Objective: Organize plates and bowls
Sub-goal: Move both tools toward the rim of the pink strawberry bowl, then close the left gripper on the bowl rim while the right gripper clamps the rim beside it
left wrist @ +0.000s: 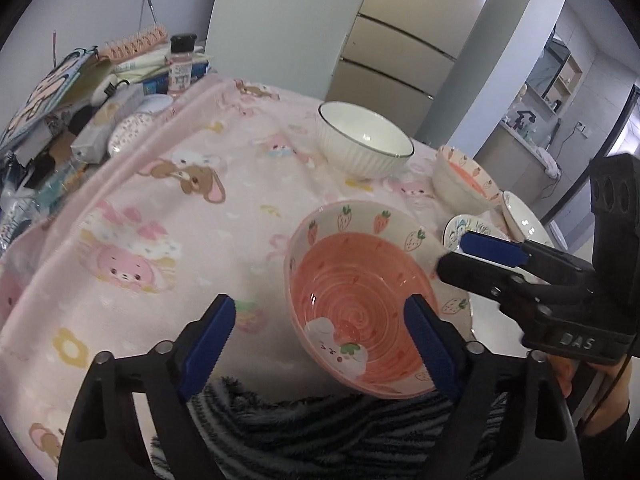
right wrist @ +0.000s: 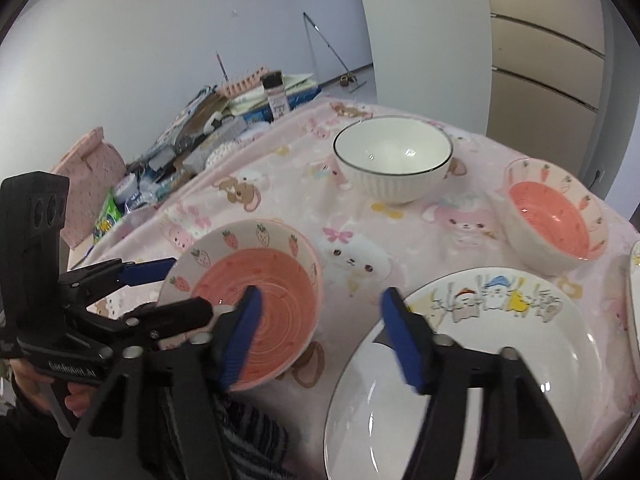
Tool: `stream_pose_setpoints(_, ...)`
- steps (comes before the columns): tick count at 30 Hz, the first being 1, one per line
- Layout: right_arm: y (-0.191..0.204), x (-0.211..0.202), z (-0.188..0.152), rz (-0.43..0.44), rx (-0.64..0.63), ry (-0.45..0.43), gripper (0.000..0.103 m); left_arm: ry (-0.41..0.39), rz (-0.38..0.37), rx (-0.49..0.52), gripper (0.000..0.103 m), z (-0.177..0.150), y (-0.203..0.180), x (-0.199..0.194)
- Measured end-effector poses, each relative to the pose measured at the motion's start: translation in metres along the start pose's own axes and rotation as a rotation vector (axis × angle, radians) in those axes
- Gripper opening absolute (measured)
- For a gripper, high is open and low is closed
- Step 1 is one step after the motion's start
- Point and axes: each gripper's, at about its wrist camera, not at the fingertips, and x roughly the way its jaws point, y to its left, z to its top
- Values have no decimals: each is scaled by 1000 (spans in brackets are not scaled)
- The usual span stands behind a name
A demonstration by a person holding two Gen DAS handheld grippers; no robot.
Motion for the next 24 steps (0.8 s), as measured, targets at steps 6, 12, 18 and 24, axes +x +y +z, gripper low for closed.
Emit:
stream_pose_setpoints(6, 1, 24, -4, 16, 0, 55, 39, 27, 4, -5, 60, -1, 0, 15)
stream_pose_setpoints(12, 7, 38, -5, 29, -32, 97, 32, 36, 12, -27, 49, -4, 4, 24)
stream_pose_setpoints(18, 9, 44, -7, 29, -36, 100, 32, 25, -4, -28, 41, -5, 4, 24)
stream_pose_setpoints(24, 11, 45, -8, 6, -52, 93, 32, 42, 26, -13, 25, -8, 1, 30)
